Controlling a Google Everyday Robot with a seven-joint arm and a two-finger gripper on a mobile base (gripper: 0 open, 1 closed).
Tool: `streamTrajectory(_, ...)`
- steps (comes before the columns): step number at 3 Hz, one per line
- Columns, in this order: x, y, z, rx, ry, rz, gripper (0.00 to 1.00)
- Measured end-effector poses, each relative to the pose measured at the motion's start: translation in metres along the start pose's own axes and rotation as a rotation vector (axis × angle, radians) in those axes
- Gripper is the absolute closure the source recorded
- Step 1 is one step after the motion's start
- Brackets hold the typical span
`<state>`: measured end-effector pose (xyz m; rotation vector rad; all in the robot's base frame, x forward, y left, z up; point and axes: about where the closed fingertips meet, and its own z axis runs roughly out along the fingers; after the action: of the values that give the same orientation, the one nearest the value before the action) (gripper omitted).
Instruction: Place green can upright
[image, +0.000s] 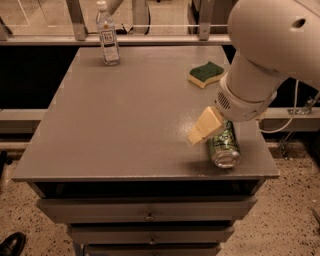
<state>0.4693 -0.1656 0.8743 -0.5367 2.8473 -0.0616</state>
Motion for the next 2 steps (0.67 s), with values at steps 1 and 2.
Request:
streamTrajectory(1, -0.007, 0.006, 0.012, 0.011, -0.002, 0.063, 0.00)
streamTrajectory(2, -0.016, 0.008, 0.024, 0.036, 0.007, 0.107, 0.00)
